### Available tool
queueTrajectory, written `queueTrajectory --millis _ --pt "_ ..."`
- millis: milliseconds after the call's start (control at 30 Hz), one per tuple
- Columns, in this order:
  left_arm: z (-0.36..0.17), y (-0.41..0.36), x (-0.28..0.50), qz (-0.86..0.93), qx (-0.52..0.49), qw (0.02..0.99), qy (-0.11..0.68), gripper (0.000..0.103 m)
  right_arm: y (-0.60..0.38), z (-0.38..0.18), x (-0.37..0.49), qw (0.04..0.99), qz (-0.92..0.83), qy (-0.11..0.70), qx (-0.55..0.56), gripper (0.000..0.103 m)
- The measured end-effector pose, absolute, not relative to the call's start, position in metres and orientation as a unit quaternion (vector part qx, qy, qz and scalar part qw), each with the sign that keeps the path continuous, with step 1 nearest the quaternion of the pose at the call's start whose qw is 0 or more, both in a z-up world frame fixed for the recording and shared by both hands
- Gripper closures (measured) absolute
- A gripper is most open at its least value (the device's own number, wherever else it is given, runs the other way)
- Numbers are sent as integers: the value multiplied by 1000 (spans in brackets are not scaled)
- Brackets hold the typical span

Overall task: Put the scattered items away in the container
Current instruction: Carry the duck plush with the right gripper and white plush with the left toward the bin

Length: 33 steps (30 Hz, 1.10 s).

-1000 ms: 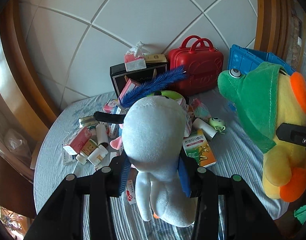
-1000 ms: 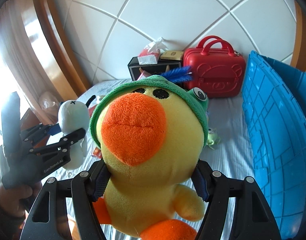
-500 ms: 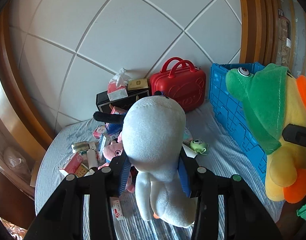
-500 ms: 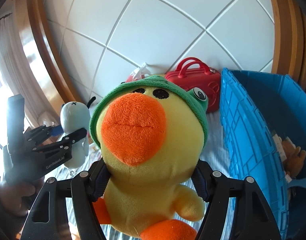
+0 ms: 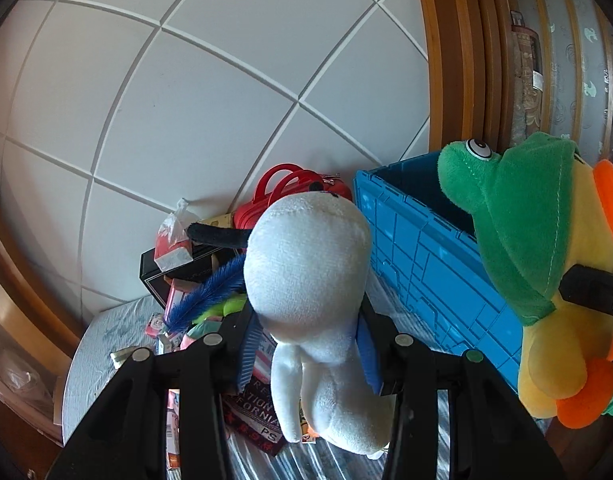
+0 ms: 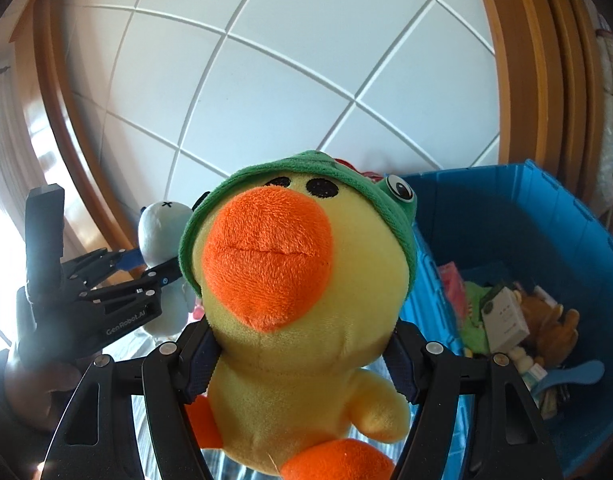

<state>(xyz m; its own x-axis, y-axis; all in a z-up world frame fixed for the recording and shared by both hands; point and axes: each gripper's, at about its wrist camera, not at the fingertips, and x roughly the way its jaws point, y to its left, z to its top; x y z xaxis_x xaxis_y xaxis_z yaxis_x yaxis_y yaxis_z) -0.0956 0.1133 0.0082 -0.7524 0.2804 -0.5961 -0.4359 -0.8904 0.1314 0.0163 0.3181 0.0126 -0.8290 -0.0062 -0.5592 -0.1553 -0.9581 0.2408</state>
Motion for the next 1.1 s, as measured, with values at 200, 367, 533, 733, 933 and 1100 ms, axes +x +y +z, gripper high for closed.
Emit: queueTrajectory --millis 200,367,533,733,933,1100 --pt "10 163 -104 922 -283 219 148 61 358 21 28 60 947 148 -277 33" --pt "6 205 -112 915 -280 242 163 61 391 22 37 81 946 157 -272 32" --pt "-1 252 -123 906 -280 266 171 61 423 21 47 105 943 167 -268 32" --pt "-6 306 -134 896 -279 293 183 61 460 16 60 136 936 179 -269 32" --pt "-5 350 -136 887 -274 316 195 61 488 8 78 163 929 196 -270 32" --pt "-2 383 -135 879 -271 334 205 61 510 1 88 187 923 205 -268 32"
